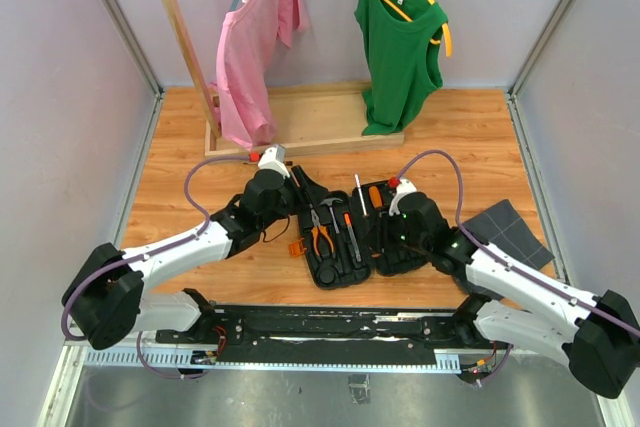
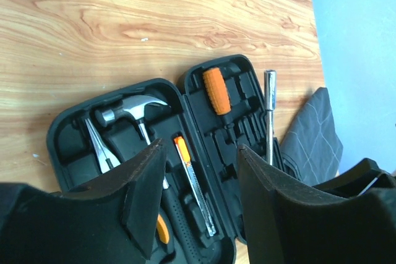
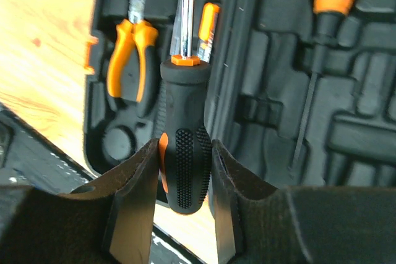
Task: Sort the tools into containers
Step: Pick up the screwdriver from the center of the board, then place the screwdriver in the storage box.
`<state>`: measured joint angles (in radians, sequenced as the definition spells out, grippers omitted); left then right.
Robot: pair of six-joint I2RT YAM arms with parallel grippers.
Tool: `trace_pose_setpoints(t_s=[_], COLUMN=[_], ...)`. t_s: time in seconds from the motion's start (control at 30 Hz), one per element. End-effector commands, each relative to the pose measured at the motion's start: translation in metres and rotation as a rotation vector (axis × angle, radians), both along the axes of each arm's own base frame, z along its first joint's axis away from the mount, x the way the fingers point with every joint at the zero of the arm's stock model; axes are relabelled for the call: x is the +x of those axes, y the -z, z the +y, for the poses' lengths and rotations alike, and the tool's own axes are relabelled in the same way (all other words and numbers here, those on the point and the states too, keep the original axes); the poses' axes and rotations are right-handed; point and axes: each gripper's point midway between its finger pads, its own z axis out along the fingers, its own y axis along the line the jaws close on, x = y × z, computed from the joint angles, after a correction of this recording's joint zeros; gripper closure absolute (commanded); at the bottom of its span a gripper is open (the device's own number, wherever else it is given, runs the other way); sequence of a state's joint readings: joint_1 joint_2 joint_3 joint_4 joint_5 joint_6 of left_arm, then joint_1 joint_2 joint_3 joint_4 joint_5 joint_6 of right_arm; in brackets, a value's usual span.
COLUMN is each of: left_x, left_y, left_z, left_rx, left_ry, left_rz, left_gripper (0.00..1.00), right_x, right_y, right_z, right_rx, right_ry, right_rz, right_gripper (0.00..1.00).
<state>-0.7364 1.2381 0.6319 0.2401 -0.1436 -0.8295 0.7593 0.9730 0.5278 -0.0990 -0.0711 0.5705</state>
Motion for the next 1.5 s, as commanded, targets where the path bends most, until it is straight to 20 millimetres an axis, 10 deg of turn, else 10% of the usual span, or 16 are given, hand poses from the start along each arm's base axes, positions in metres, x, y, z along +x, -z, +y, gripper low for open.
trace_pose_setpoints(t_s=[0.0, 1.47], left_x=[0.007, 0.004], left_y=[-0.012, 0.027], left_z=[0.005, -0.016], left_rx=[0.047, 0.035], left_ry=[-0.023, 0.045], left_rz=[-0.056, 0.045], left_gripper=[0.47, 0.49], right_x=[-0.009, -0.011], right_y=[0.007, 0.046], right_z=[-0.036, -0.038], right_rx=[-0.208, -0.298], right_ry=[0.024, 0.003], right_rz=[0.015, 0.22], right_gripper=[0.84, 0.79])
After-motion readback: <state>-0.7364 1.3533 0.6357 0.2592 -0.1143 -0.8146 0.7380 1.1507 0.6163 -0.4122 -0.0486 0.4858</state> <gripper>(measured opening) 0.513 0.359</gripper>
